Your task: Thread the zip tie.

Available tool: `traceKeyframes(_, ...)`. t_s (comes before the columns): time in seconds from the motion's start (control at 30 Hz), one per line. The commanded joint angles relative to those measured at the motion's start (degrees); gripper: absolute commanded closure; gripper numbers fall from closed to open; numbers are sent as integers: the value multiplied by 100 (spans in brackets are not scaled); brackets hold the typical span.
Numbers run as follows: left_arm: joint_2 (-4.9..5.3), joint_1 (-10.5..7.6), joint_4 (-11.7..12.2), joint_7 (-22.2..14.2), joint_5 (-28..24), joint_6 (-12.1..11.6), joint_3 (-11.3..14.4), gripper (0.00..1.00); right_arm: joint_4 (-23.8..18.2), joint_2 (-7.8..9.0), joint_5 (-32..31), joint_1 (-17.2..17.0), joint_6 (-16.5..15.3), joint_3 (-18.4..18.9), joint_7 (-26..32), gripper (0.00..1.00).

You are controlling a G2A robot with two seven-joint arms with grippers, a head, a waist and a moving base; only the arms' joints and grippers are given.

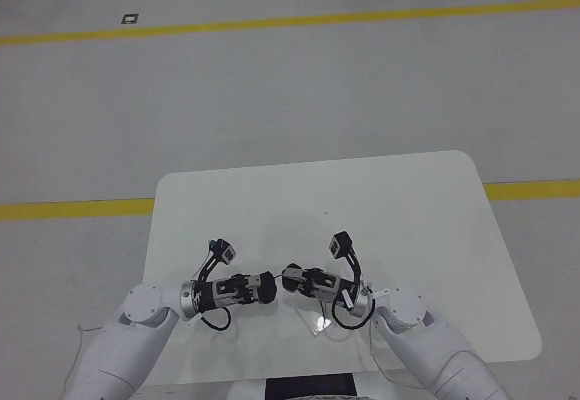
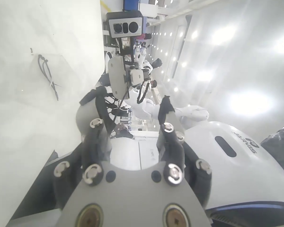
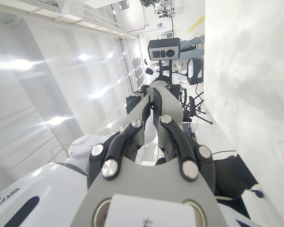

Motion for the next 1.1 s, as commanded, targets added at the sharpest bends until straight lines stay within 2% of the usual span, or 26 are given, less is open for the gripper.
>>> traceKeyframes(0.0, 7, 4, -13, 46, 72, 0, 0, 77, -45, 15, -78, -20, 31, 12, 14, 100)
traceKeyframes(0.13, 21, 18, -52, 144, 182, 0, 3, 82, -116, 45, -130, -64, 55, 55, 70, 100)
traceKeyframes(0.17, 25, 21, -59, 166, 198, 0, 6, 80, -135, 55, -147, -73, 70, 64, 111, 100)
traceKeyframes(0.4, 44, 9, -74, 265, 264, 0, 56, 84, -205, 89, -213, -96, 164, 58, 226, 100)
traceKeyframes(0.8, 79, -33, -86, 291, 261, 0, 145, 92, -96, 66, -65, 4, 191, -89, 121, 100)
traceKeyframes(1.07, 103, -53, -91, 309, 224, 0, 174, 94, -34, 57, -52, 74, 228, -161, 62, 100)
